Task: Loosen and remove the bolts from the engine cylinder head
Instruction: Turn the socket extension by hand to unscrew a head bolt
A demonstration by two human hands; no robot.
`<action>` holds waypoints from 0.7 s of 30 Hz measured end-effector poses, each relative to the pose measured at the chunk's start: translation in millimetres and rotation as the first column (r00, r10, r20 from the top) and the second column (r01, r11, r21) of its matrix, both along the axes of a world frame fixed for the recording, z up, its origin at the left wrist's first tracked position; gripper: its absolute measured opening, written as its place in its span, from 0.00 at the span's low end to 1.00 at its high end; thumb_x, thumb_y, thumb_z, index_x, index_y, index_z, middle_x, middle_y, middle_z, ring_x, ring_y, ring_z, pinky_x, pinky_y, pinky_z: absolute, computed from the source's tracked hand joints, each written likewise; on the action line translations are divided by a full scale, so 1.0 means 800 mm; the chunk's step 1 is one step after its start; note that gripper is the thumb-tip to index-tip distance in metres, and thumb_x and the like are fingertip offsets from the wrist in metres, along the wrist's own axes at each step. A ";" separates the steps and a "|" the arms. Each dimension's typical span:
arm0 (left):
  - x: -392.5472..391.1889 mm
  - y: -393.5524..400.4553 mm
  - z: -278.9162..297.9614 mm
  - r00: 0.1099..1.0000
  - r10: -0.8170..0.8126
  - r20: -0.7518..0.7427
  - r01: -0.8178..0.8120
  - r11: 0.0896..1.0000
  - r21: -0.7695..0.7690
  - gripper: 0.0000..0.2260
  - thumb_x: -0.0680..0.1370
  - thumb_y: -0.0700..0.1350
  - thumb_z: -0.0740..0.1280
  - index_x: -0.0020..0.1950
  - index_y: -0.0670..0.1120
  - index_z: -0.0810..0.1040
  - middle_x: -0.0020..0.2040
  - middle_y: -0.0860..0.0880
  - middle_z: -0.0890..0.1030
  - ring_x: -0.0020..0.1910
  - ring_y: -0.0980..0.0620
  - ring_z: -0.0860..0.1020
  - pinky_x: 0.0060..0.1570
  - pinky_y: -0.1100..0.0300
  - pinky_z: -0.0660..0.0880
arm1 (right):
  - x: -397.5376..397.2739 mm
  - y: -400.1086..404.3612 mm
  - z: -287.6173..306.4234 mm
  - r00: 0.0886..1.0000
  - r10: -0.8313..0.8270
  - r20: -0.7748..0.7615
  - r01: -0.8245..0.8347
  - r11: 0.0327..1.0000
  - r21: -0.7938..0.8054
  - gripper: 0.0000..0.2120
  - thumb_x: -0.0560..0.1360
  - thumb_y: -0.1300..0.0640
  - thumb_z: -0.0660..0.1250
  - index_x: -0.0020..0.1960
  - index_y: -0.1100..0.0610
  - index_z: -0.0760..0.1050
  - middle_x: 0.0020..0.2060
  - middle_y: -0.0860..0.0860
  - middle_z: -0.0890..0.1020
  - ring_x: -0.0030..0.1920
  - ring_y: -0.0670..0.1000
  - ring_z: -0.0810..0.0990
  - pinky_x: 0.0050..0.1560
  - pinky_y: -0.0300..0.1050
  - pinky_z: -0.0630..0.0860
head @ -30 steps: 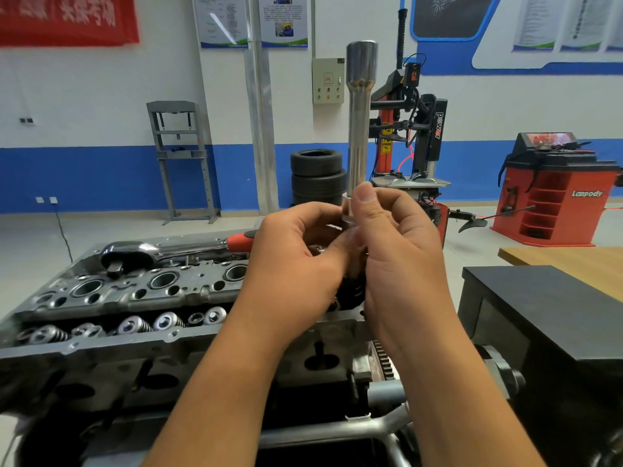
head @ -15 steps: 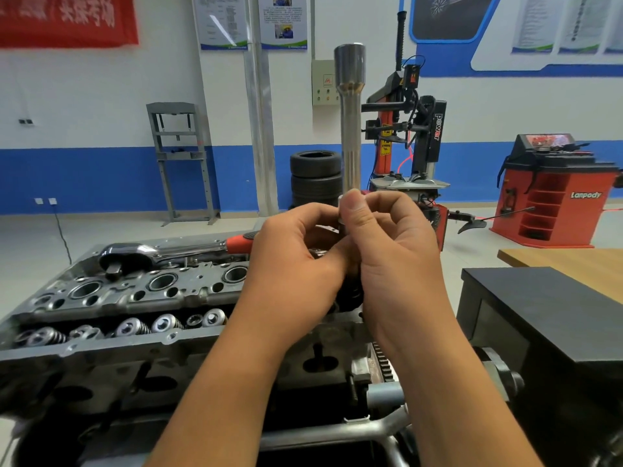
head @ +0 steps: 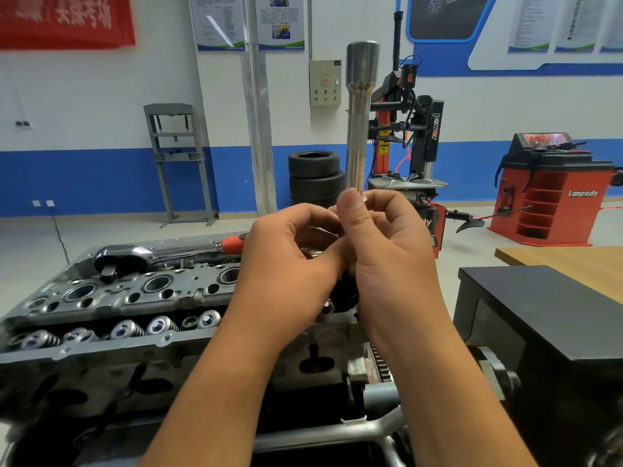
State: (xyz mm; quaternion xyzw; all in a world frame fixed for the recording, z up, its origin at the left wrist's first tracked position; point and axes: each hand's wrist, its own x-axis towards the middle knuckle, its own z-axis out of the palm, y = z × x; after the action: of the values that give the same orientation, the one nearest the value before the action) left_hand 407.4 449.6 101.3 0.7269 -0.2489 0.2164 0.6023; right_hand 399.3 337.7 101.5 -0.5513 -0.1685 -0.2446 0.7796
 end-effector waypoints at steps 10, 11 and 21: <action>-0.003 0.000 0.002 1.000 0.005 0.000 -0.005 1.000 0.003 0.04 0.78 0.45 0.76 0.51 0.52 0.85 0.45 0.55 0.88 0.41 0.59 0.85 0.37 0.62 0.81 | 0.005 -0.002 -0.001 1.000 -0.010 -0.004 0.010 1.000 0.029 0.18 0.70 0.37 0.73 0.45 0.52 0.79 0.40 0.52 0.83 0.41 0.51 0.83 0.41 0.51 0.82; -0.002 0.000 0.002 1.000 0.018 0.003 -0.018 1.000 0.000 0.04 0.77 0.45 0.76 0.50 0.51 0.85 0.44 0.55 0.88 0.43 0.58 0.85 0.39 0.61 0.82 | 0.005 -0.002 -0.001 1.000 -0.016 0.009 0.016 1.000 0.021 0.18 0.68 0.36 0.74 0.45 0.51 0.78 0.40 0.51 0.83 0.39 0.50 0.82 0.39 0.48 0.81; -0.004 -0.001 0.003 1.000 -0.019 -0.008 0.019 1.000 -0.011 0.05 0.79 0.44 0.74 0.53 0.51 0.85 0.44 0.54 0.88 0.35 0.60 0.83 0.33 0.64 0.79 | 0.005 0.000 0.000 1.000 -0.003 -0.003 0.003 0.999 0.047 0.17 0.73 0.41 0.72 0.46 0.55 0.79 0.40 0.55 0.83 0.42 0.55 0.84 0.43 0.56 0.83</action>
State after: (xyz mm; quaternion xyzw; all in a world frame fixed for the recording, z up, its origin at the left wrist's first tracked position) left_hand 404.0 449.0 104.1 0.7222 -0.2521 0.2089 0.6093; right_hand 403.2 337.4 101.6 -0.5336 -0.1607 -0.2488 0.7922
